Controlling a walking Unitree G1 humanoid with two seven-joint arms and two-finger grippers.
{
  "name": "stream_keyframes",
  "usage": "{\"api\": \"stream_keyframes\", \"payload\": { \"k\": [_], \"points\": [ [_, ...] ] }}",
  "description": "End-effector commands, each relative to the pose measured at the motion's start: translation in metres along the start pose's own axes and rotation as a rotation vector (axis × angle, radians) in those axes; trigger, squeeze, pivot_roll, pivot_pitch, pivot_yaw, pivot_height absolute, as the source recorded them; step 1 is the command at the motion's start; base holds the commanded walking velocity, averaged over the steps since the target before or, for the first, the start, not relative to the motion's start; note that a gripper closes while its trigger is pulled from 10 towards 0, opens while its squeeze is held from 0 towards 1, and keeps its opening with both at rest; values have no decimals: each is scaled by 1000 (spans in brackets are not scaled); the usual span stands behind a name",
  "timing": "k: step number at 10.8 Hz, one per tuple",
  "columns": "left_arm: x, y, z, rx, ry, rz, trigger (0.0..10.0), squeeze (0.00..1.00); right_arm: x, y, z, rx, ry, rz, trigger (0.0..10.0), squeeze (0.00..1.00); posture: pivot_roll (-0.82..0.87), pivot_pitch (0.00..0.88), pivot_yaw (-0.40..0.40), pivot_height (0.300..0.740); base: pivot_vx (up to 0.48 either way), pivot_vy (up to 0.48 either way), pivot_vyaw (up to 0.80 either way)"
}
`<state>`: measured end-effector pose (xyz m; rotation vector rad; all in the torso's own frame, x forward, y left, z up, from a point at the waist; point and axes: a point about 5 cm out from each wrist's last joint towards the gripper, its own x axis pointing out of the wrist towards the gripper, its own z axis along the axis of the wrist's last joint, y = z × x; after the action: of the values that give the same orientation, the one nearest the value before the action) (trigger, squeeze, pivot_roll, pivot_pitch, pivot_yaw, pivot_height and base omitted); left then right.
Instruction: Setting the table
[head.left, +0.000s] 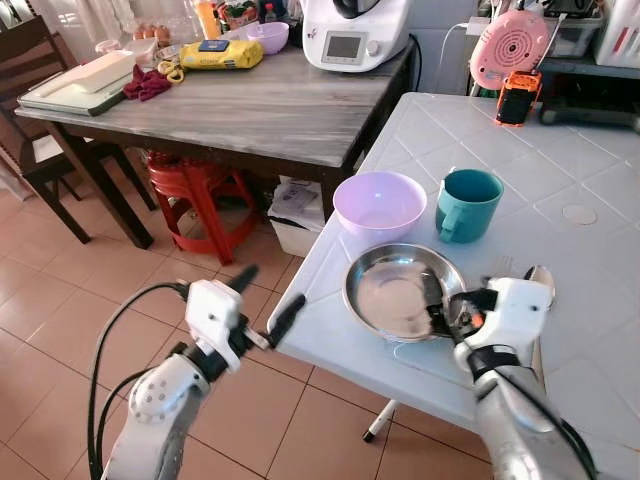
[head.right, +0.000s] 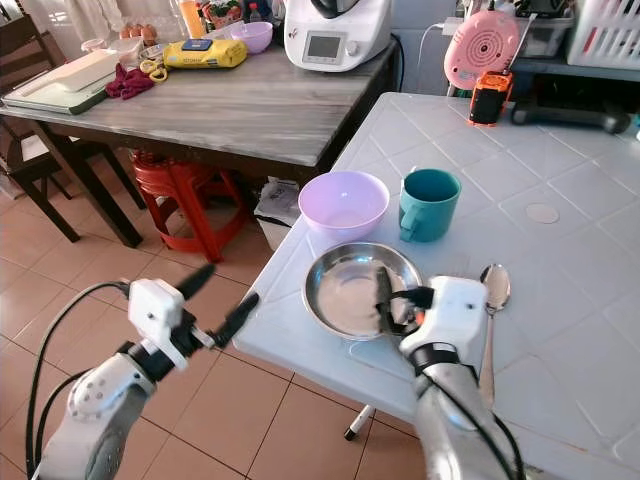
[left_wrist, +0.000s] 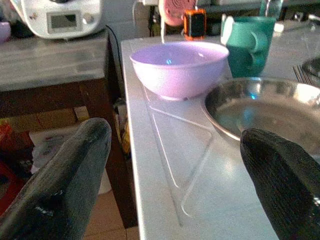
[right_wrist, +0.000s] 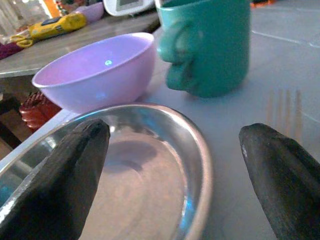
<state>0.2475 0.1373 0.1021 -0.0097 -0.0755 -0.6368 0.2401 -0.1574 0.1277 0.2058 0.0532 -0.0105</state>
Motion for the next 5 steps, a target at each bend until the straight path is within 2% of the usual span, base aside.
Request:
{"api": "stream_keyframes", "payload": {
  "k": [1,4,5],
  "points": [
    [-3,0,1,18,-1,1,10000,0,-1,4,6,37,-3,3,10000,0,-117,76,129,740,0,0,0],
    [-2,0,1,17,-1,2,10000,0,0,3,2,58,40,4,10000,0,-118,73,130,740,0,0,0],
    [-1,0,2,42,-2,-17,10000,0,3,3,1,63,66,0,10000,0,-117,71,128,740,0,0,0]
  ]
}}
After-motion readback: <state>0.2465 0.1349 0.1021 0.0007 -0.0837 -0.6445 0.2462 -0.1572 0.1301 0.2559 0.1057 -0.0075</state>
